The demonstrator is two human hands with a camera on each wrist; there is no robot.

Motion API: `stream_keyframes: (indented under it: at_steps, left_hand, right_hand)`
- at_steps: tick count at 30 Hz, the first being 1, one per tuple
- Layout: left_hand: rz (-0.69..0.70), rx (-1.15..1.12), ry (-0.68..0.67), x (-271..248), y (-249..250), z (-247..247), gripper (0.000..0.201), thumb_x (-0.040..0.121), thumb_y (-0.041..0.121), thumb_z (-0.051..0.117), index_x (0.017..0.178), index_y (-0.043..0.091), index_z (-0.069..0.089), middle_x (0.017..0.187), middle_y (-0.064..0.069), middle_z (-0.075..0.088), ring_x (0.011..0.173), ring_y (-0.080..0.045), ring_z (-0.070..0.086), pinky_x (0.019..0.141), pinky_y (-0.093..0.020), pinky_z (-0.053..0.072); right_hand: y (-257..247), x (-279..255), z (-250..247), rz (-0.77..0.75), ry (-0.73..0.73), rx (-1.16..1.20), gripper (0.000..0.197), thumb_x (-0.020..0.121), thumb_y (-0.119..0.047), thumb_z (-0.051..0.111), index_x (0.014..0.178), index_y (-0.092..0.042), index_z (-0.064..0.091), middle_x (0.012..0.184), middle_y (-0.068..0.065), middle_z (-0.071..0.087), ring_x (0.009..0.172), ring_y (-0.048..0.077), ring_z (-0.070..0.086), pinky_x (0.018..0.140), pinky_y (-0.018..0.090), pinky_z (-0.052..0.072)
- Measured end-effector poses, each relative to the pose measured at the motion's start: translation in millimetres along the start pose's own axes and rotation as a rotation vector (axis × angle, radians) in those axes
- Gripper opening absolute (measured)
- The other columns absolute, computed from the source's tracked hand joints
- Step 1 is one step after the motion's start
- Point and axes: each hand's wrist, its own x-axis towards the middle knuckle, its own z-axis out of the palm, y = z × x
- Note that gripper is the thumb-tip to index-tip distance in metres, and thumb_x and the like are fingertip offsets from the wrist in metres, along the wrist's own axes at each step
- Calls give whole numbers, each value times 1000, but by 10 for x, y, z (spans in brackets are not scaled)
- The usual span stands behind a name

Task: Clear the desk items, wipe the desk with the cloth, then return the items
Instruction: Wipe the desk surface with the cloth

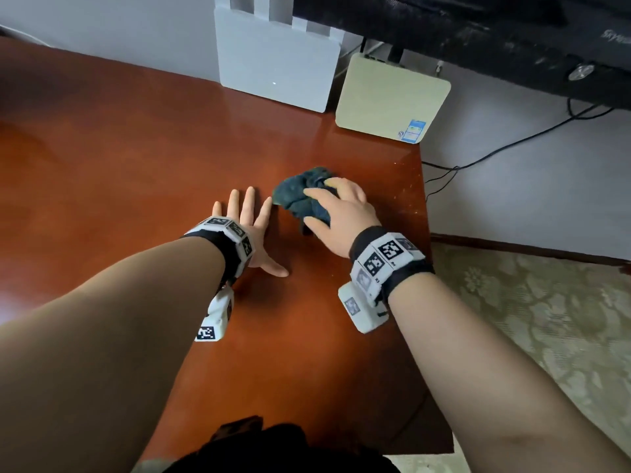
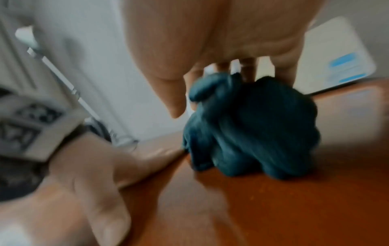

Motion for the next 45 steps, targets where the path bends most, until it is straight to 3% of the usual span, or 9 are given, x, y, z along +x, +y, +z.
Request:
stream_keyframes:
  at_steps: [3,7,14,21,25,30,34,39,45]
  left_hand:
    - [-3,1,-13,26,-5,-4,136,57,78,63,145,24,-25,152,-6,-34,141,-30,-28,114,-51,-11]
    - [2,-12,-29,34,-10,-10,136,57,78,64,144,26,-27,151,-5,-35,141,-30,-29,114,-52,-12]
    - [12,-11,-26,14,-10,-27,137,56,78,64,144,27,-27,151,-5,-34,141,-31,-27,114,-52,-10]
    - [17,-33,-20,-3,-13,-14,136,56,78,64,144,28,-27,151,-4,-35,140,-30,-29,114,-53,-12]
    - [11,-43,-19,-9,-3,-17,136,56,77,65,144,29,-27,151,-5,-35,140,-30,-30,113,-52,-13]
    - [15,-45,2,3,-12,6,137,54,78,65,145,28,-25,152,-4,-33,141,-30,-29,113,-53,-12]
    - [13,-41,-2,6,-14,4,136,55,78,65,145,28,-25,152,-5,-33,141,-31,-28,113,-53,-12]
    - [13,-46,-6,27,-18,-2,137,55,78,65,144,29,-26,152,-5,-33,141,-31,-28,113,-53,-12]
    - [-12,-97,42,28,31,-76,129,56,76,66,149,29,-10,156,-5,-20,144,-29,-21,115,-52,-8]
  right_hand:
    - [-99,236,268,-46,-146,-195,51,98,-38,37,146,-39,20,158,-4,9,146,22,-3,117,47,2]
    - [106,323,342,-30,-96,-209,47,99,-34,36,144,-41,23,157,-4,12,146,22,3,116,46,8]
    - [1212,18,-95,590,-8,-58,43,96,-25,43,139,-31,36,150,7,24,132,36,29,109,46,31]
    - [1030,-144,-438,542,310,481,33,93,-14,46,125,-17,52,123,7,53,109,25,53,91,29,40]
    - [671,-37,-544,502,323,1100,24,93,-14,45,107,-23,61,116,9,62,107,24,60,92,38,49]
    - [642,-6,-328,558,228,367,47,97,-26,39,144,-25,32,153,6,20,139,26,28,113,36,25]
    - [440,2,-84,306,-44,151,63,93,-44,45,147,-38,12,159,-3,-2,146,27,-2,116,46,14]
    - [315,170,121,261,-202,-227,54,96,-42,40,145,-41,18,156,-4,10,140,28,16,109,48,23]
    - [394,208,-31,205,-99,-24,37,94,-26,48,131,-26,45,139,5,35,125,29,37,98,38,40]
